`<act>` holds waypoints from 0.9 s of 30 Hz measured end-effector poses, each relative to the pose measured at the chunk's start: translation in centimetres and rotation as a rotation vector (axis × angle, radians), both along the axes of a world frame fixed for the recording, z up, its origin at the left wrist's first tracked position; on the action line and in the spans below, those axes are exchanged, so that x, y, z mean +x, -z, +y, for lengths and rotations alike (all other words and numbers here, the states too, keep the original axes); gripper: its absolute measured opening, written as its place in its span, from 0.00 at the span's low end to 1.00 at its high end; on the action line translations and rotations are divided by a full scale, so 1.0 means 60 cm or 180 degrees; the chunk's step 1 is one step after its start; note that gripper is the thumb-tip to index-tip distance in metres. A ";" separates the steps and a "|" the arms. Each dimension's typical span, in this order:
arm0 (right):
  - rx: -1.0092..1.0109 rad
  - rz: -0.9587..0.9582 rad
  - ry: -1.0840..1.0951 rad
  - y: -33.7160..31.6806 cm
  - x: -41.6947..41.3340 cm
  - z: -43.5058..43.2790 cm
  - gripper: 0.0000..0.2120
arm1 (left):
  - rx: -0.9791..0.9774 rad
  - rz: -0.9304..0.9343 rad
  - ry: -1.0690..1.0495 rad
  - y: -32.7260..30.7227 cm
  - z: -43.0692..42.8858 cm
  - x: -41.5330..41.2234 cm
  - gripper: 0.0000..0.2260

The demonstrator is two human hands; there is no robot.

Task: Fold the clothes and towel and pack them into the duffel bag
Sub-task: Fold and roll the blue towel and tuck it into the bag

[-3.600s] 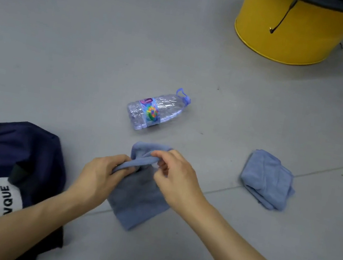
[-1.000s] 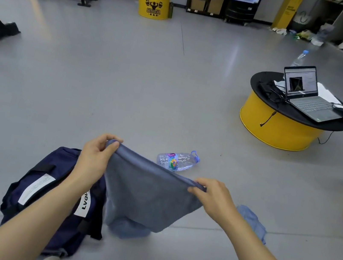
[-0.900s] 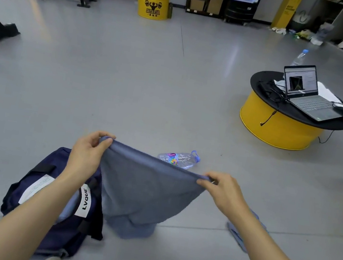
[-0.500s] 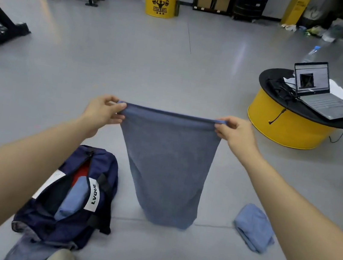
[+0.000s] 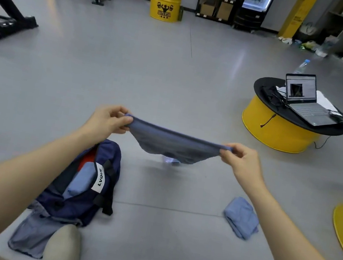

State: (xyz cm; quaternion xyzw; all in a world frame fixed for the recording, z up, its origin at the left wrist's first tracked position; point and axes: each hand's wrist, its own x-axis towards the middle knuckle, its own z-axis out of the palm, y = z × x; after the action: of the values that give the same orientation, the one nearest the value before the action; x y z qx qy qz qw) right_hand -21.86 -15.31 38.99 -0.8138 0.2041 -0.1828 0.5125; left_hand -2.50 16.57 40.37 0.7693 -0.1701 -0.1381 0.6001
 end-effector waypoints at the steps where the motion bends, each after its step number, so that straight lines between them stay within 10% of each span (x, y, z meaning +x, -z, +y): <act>1: 0.0075 0.0122 0.0061 0.030 -0.018 0.008 0.05 | 0.0074 0.0125 0.0038 0.028 0.010 -0.015 0.04; 15: 0.0177 0.3027 -0.0247 0.446 -0.211 0.118 0.14 | 0.2565 0.1416 0.1192 0.505 0.129 -0.237 0.11; 27: -0.0080 0.3807 -0.0960 0.618 -0.248 0.184 0.16 | 0.3903 0.1126 0.2520 0.648 0.140 -0.318 0.15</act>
State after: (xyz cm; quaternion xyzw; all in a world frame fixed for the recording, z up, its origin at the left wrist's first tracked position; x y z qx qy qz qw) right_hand -36.75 -4.25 1.90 -0.8012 0.3367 0.3774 0.3199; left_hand -21.61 24.96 1.51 0.8134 -0.2276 -0.5352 -0.0122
